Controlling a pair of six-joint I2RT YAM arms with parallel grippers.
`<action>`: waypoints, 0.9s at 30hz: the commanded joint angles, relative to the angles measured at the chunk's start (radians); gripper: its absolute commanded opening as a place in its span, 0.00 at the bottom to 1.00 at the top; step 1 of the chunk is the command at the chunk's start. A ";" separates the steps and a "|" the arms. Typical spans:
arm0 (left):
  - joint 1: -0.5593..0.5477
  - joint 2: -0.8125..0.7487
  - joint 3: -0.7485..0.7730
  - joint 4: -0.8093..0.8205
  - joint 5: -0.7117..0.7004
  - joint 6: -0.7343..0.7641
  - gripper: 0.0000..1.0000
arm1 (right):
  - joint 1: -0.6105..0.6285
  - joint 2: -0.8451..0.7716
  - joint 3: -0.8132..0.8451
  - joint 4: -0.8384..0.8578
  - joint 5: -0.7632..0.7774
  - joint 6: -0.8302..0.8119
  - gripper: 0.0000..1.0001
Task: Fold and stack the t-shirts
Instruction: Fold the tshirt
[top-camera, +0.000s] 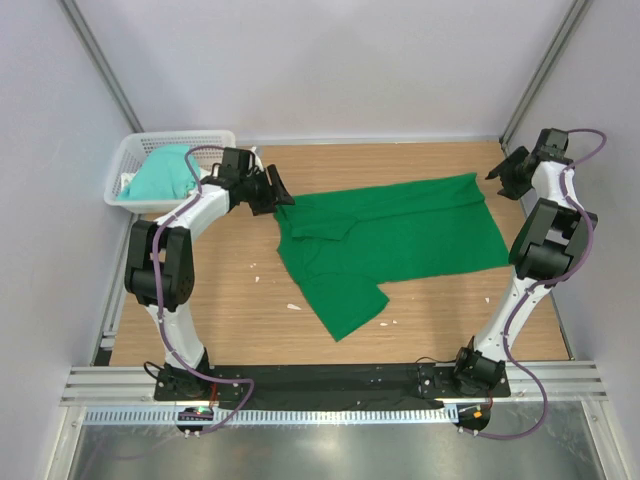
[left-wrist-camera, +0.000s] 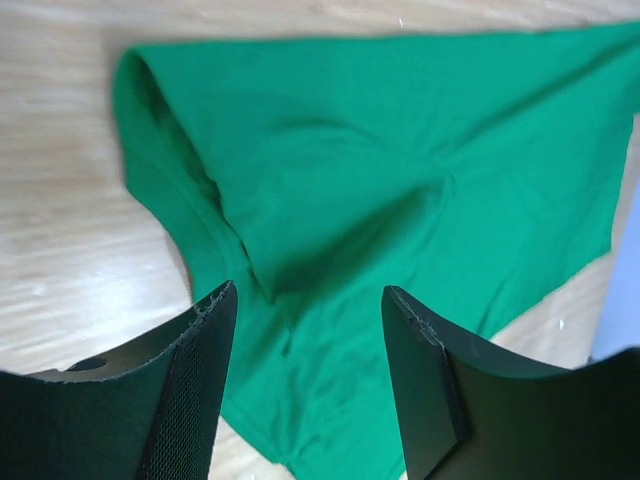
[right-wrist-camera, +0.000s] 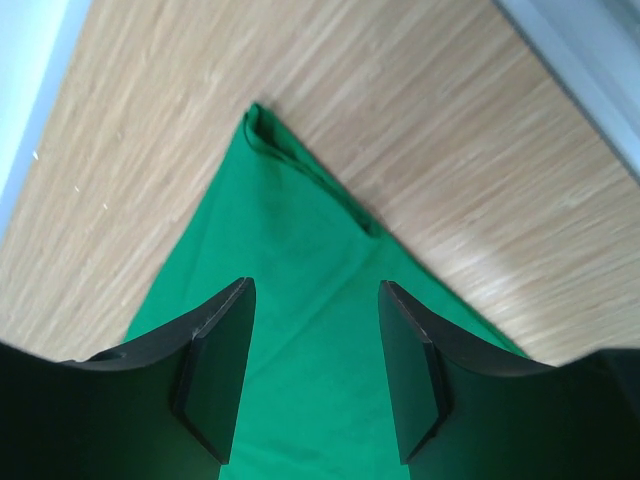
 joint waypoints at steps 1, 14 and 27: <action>-0.011 -0.029 -0.046 -0.015 0.091 -0.001 0.61 | 0.021 -0.049 -0.048 -0.007 -0.035 -0.030 0.58; -0.079 -0.010 -0.107 -0.001 0.102 -0.128 0.55 | 0.058 -0.098 -0.148 0.030 -0.069 -0.030 0.58; -0.088 0.033 -0.087 -0.013 0.065 -0.120 0.56 | 0.058 -0.072 -0.135 0.033 -0.075 -0.041 0.58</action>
